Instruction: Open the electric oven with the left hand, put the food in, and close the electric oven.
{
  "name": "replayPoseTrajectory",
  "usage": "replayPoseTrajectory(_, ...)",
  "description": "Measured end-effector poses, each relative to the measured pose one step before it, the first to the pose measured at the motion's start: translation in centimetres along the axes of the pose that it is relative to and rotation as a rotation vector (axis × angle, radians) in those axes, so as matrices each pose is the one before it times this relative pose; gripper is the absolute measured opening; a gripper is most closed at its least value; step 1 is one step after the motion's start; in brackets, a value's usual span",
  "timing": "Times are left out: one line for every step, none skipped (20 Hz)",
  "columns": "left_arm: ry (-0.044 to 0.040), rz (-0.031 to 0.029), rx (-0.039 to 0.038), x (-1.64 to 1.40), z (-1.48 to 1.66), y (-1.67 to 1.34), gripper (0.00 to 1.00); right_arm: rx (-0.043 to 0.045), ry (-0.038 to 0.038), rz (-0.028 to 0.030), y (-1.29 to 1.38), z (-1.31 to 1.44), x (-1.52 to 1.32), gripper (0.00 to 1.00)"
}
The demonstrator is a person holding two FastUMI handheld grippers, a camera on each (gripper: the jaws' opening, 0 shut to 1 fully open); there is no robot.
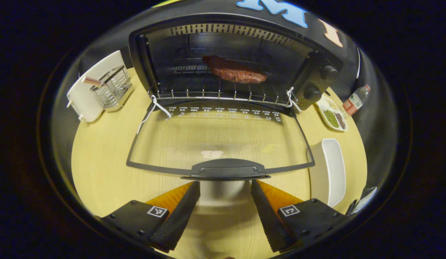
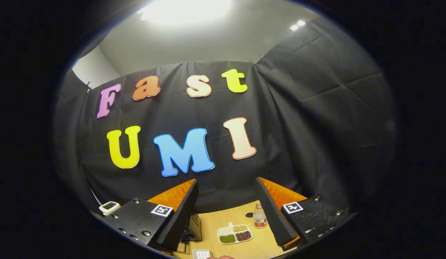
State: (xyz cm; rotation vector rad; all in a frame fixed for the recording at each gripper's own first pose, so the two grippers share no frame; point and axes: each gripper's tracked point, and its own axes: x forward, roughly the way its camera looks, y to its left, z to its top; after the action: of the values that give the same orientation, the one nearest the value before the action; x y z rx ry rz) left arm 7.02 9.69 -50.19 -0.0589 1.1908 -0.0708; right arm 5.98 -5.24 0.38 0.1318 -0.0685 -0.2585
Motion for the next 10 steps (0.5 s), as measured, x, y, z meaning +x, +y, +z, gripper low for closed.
replayPoseTrajectory(0.00513, 0.00298, 0.01594, 0.103, 0.132, -0.028, 0.97, -0.00231, -0.01047, -0.00870, -0.115, 0.271, 0.217, 0.95)
replayPoseTrajectory(0.00565, 0.00308, 0.01594, 0.023, 0.051, 0.019, 0.97, 0.00018, -0.00729, -0.00416, 0.112, 0.080, -0.067, 0.95)
replayPoseTrajectory(0.00822, -0.00032, 0.00722, 0.076, 0.011, 0.029, 0.96, 0.00150, -0.00217, 0.00204, 0.166, 0.080, -0.128, 0.95)
replayPoseTrajectory(0.00691, -0.00351, -0.00606, -0.027, 0.042, -0.050, 0.96, -0.00107, 0.00173, 0.00346, 0.058, -0.095, -0.079, 0.95)
replayPoseTrajectory(0.00657, -0.00738, -0.00446, 0.006, 0.005, -0.007, 0.96, -0.00283, 0.00305, 0.00242, -0.107, -0.052, 0.041, 0.95)
replayPoseTrajectory(0.00258, -0.00842, -0.00573, -0.100, -0.011, 0.029, 0.97, -0.00153, 0.00438, 0.00077, -0.054, -0.128, -0.053, 0.95)
replayPoseTrajectory(0.00205, -0.00851, -0.00488, -0.092, -0.011, -0.024, 0.97, 0.00205, 0.00507, 0.00308, 0.107, -0.099, 0.092, 0.95)
replayPoseTrajectory(-0.00228, -0.00611, -0.00767, -0.053, -0.013, -0.022, 0.97, 0.00335, 0.00487, 0.00093, 0.013, 0.011, -0.012, 0.95)
replayPoseTrajectory(-0.00195, -0.00334, -0.00179, -0.148, 0.041, -0.042, 0.98, 0.00370, 0.00409, 0.00156, -0.026, -0.122, 0.047, 0.95)
replayPoseTrajectory(-0.00544, -0.00096, 0.00385, -0.208, 0.026, -0.029, 0.96, 0.00425, 0.00314, 0.00300, 0.057, -0.018, 0.009, 0.95)
